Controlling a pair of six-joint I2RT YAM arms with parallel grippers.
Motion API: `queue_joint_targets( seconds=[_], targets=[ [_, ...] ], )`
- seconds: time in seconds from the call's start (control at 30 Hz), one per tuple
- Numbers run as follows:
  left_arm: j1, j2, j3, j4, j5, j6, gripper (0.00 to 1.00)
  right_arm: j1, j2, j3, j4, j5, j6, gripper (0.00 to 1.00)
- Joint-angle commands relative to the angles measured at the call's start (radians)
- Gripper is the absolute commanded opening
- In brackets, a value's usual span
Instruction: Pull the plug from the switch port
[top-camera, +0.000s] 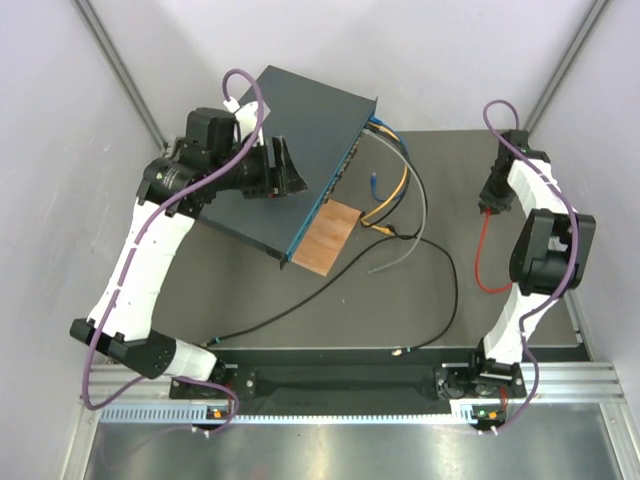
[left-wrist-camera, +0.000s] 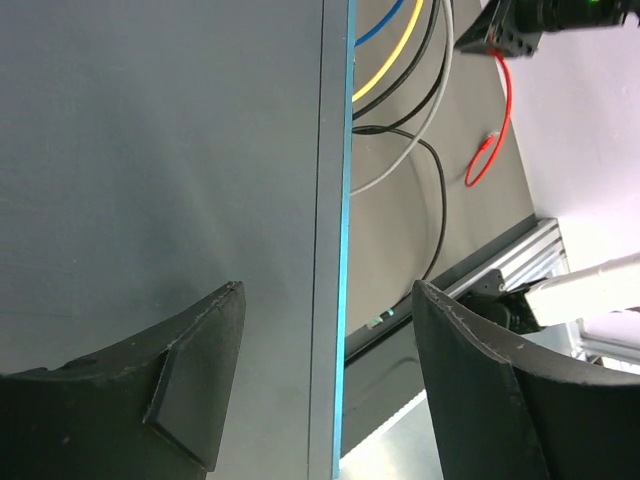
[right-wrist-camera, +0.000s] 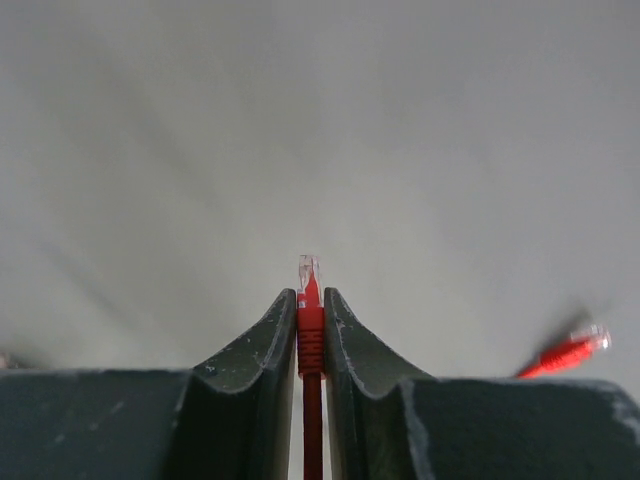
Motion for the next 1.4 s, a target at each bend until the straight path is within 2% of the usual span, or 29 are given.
queue_joint_targets(
  seconds=[0.0, 0.1, 0.17, 0.23, 0.4, 0.47, 0.57, 0.6, 0.67, 0.73, 0.8, 0.83, 0.97, 1.1, 1.2, 1.3, 1.33, 1.37],
  targets=[
    [0.012, 0.015, 0.046, 0.012, -0.002, 0.06, 0.73, -0.01, 0.022, 0.088, 0.092, 0.081, -0.024, 0.15],
    [0.019, 0.035, 0.065, 0.012, 0.009, 0.077, 0.73, -0.008, 0.089, 0.152, 0.092, 0.104, -0.036, 0.25],
    [0.022, 0.051, 0.071, 0.024, 0.018, 0.081, 0.73, -0.007, 0.126, 0.192, 0.068, 0.089, -0.033, 0.45],
    [0.036, 0.08, 0.102, 0.024, 0.041, 0.091, 0.73, -0.004, 0.137, 0.218, 0.042, 0.086, -0.025, 0.61],
    [0.042, 0.133, 0.174, -0.028, 0.02, 0.121, 0.73, 0.035, 0.099, 0.387, -0.078, 0.002, 0.002, 0.68],
    [0.044, 0.14, 0.172, -0.03, 0.021, 0.127, 0.73, 0.073, 0.041, 0.424, -0.067, -0.112, 0.045, 0.72],
    [0.044, 0.147, 0.16, -0.028, 0.017, 0.126, 0.73, 0.145, -0.103, 0.334, 0.063, -0.354, 0.149, 0.77],
    [0.045, 0.149, 0.157, -0.031, 0.018, 0.124, 0.73, 0.192, -0.143, 0.298, 0.2, -0.409, 0.18, 0.77],
    [0.045, 0.155, 0.151, -0.028, 0.026, 0.114, 0.73, 0.277, -0.252, 0.191, 0.342, -0.518, 0.289, 0.81],
    [0.044, 0.15, 0.142, -0.024, 0.034, 0.105, 0.72, 0.35, -0.336, 0.105, 0.597, -0.583, 0.437, 0.81],
    [0.044, 0.147, 0.14, -0.013, 0.031, 0.097, 0.72, 0.39, -0.372, -0.015, 0.747, -0.589, 0.532, 0.8],
    [0.044, 0.14, 0.14, 0.002, 0.031, 0.091, 0.72, 0.419, -0.392, -0.077, 0.855, -0.581, 0.618, 0.77],
    [0.044, 0.132, 0.139, 0.024, 0.034, 0.078, 0.72, 0.463, -0.404, -0.206, 1.113, -0.506, 0.807, 0.65],
    [0.045, 0.117, 0.135, 0.035, 0.017, 0.065, 0.72, 0.481, -0.375, -0.21, 1.129, -0.428, 0.902, 0.61],
    [0.044, 0.091, 0.125, 0.056, -0.015, 0.058, 0.72, 0.498, -0.375, -0.251, 1.171, -0.353, 0.944, 0.51],
    [0.044, 0.051, 0.105, 0.093, -0.049, 0.058, 0.74, 0.516, -0.346, -0.263, 1.201, -0.31, 0.996, 0.48],
    [0.042, 0.045, 0.103, 0.099, -0.051, 0.061, 0.74, 0.525, -0.341, -0.26, 1.192, -0.296, 1.002, 0.41],
    [0.044, 0.038, 0.102, 0.102, -0.055, 0.063, 0.75, 0.53, -0.338, -0.269, 1.198, -0.282, 1.011, 0.4]
  ],
)
